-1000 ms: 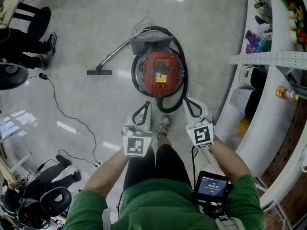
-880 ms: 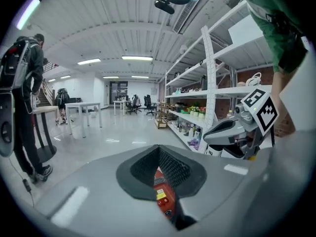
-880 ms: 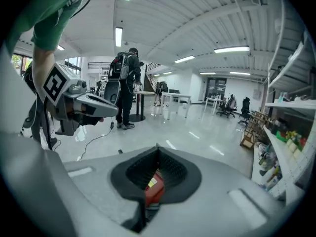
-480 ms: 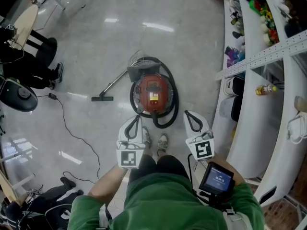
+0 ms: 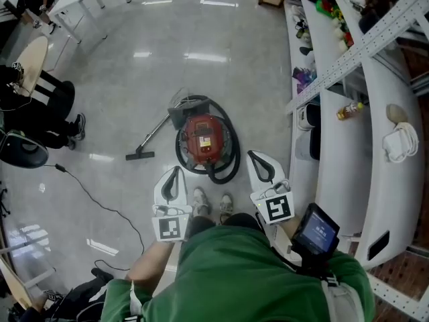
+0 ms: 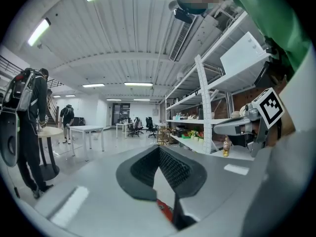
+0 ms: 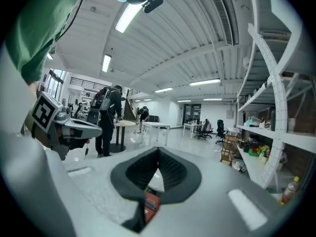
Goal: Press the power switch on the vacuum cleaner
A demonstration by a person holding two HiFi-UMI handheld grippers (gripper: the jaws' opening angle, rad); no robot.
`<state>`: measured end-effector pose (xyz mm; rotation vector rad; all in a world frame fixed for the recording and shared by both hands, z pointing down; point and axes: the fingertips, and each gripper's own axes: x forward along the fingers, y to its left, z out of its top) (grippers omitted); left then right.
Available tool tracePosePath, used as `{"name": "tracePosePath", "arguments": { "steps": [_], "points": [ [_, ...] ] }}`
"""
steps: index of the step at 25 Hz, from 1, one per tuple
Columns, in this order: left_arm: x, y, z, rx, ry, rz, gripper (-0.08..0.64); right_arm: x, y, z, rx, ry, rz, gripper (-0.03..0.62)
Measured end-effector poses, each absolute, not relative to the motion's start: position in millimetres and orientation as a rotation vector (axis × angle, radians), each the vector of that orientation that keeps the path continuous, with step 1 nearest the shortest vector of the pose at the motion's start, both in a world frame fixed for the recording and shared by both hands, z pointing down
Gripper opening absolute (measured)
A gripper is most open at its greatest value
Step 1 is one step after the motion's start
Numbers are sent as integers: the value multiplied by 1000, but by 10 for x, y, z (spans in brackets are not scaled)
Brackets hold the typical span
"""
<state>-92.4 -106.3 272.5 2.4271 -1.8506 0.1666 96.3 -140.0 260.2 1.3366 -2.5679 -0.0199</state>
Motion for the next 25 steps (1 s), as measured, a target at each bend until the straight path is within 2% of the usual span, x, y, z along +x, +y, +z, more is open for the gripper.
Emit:
{"name": "tracePosePath", "arguments": {
  "steps": [10,25],
  "points": [
    [-902,-712,2434,2459,-1862,101,7,884,-1037,2121,1396,-2653,-69,2],
    [-733,-659,2201,2517,-1807,16,6,920,-736,2095,1457,-2644,-22,2]
  ]
}}
